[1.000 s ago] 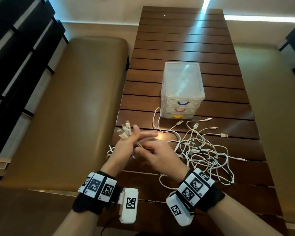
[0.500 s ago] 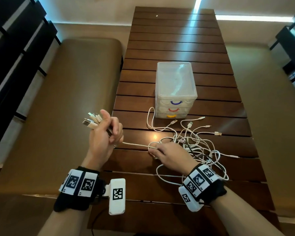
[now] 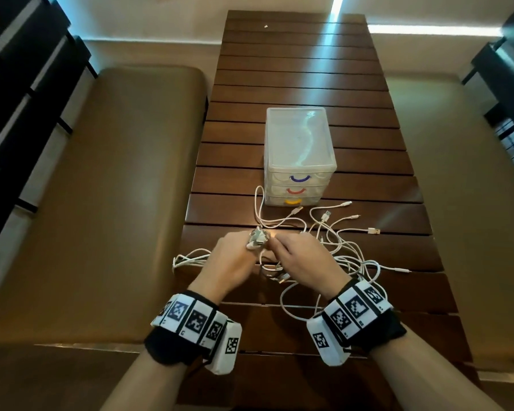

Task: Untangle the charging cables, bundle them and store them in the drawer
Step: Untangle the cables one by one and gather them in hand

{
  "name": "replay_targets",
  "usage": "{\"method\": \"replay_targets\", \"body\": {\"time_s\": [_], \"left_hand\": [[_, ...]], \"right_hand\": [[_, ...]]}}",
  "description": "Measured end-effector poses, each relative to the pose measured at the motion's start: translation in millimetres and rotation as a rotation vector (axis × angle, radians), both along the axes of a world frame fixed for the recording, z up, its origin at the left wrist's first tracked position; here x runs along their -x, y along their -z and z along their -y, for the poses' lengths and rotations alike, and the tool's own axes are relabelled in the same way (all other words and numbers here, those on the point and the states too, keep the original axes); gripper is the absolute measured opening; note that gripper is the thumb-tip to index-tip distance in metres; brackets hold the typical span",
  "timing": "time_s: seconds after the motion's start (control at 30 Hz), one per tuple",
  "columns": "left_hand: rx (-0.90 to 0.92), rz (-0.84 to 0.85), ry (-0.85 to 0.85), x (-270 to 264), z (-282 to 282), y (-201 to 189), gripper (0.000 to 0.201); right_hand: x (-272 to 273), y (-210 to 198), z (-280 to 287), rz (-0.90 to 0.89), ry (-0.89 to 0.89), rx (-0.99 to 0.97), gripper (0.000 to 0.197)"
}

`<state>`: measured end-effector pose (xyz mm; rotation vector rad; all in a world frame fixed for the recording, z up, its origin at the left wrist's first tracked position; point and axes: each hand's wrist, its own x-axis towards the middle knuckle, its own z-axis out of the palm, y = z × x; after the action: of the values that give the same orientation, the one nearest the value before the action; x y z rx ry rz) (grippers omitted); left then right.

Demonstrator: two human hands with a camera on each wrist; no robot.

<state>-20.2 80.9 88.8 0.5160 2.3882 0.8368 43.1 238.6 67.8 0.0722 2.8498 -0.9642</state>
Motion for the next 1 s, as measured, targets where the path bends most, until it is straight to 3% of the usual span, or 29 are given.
{"method": "replay_targets", "body": {"time_s": [0.13,0.3,0.5,0.57,0.7,0.73,0.87,0.93,1.0], "left_hand": [[-0.091,-0.053,-0.074,8.3,2.0,-8.7,0.044],[-0.664,0.141,-0.192,13.6,12.0,-26.7,0.038],[-1.240,0.388,-0.425,27.2,31.7,-32.8,0.037],[-1.157,0.330,-0.456,32.6,34.3,-36.7,0.038],[-0.552,-0.003,-0.480,38.8,35.0,-22.3,0.030],[-0.478,-0.074,-0.473,36.1,34.5,-19.8,0.027],[-0.619,-0.350,-0.268,14.9,23.4,-19.9,0.032],[-0.667,-0.281,-0.114,6.2,12.5,-16.6,0.036],[-0.591,-0.154,0.000,1.2,3.9,-8.3,0.050]], "right_hand": [[-11.9,8.0,-6.0,-0.007,0.007,0.009,0.036],[-11.0,3.6,-13.8,-0.083,0.046,0.101,0.036],[-2.2,2.9,-21.2,-0.085,0.076,0.088,0.061],[-1.3,6.2,-23.6,-0.045,0.090,0.081,0.056],[-4.9,4.3,-19.9,0.011,0.080,0.069,0.051],[-5.2,4.1,-18.2,0.017,0.072,0.038,0.051],[-2.7,2.3,-9.9,0.021,0.080,-0.044,0.048],[0.0,0.8,-4.6,0.022,0.071,-0.012,0.040],[2.9,-3.1,0.4,0.011,0.050,0.108,0.034]]}}
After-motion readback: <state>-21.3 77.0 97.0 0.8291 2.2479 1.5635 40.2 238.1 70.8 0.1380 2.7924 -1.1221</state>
